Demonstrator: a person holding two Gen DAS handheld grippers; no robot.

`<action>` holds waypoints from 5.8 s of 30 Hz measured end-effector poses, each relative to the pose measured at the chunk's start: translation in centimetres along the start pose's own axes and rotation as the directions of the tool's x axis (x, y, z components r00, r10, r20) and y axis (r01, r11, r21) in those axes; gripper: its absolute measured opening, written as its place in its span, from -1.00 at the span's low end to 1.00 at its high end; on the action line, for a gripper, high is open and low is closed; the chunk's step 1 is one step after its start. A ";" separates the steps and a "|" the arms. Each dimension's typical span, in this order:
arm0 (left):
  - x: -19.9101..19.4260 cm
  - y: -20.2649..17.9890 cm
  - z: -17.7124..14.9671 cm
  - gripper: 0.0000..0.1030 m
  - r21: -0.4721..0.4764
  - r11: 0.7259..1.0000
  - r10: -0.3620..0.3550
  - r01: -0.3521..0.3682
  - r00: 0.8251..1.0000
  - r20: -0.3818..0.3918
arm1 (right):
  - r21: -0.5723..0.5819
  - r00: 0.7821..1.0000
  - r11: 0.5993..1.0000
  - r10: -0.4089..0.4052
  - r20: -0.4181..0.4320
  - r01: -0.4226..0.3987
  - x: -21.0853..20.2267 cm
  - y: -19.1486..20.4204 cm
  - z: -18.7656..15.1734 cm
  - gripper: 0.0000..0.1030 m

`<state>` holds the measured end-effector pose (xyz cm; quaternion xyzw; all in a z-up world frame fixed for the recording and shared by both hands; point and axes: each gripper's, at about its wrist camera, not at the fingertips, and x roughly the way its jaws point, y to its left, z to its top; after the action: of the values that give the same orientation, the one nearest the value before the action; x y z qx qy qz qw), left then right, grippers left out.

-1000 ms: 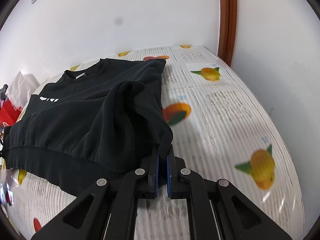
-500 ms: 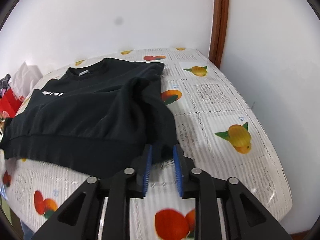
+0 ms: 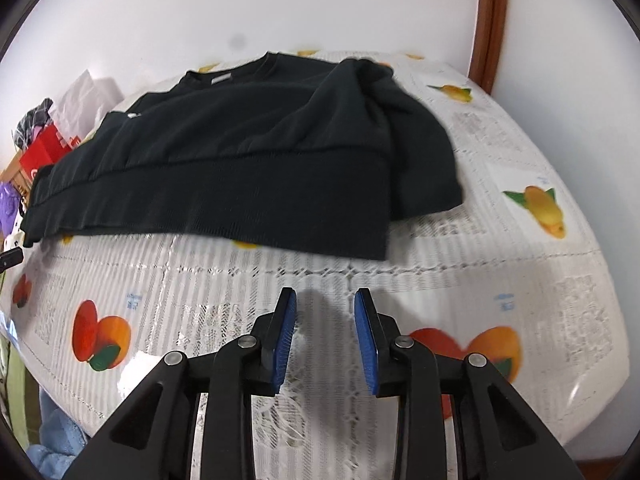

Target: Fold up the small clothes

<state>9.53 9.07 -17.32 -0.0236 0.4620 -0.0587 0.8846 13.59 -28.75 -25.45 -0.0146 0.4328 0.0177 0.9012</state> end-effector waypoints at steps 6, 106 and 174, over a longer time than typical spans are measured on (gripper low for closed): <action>1.8 -1.7 0.8 -0.53 0.042 0.999 0.018 -0.018 1.000 0.006 | 0.005 0.999 1.000 -0.020 0.049 0.020 1.0 0.9 0.9 -0.42; 5.9 3.4 20.8 -0.77 -0.101 0.995 0.048 -0.018 0.952 0.302 | 0.162 0.963 0.987 -0.046 0.266 0.002 7.4 -2.7 24.1 -0.83; -1.6 8.1 0.4 0.19 -0.115 0.984 0.139 -0.135 0.990 0.027 | -0.345 0.974 0.916 0.224 0.013 -0.206 4.9 31.2 12.7 -0.04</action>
<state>9.59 17.28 -16.57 -0.0430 0.4495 0.0290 0.8918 25.16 3.04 -21.64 -0.1224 0.3986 0.1919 0.8884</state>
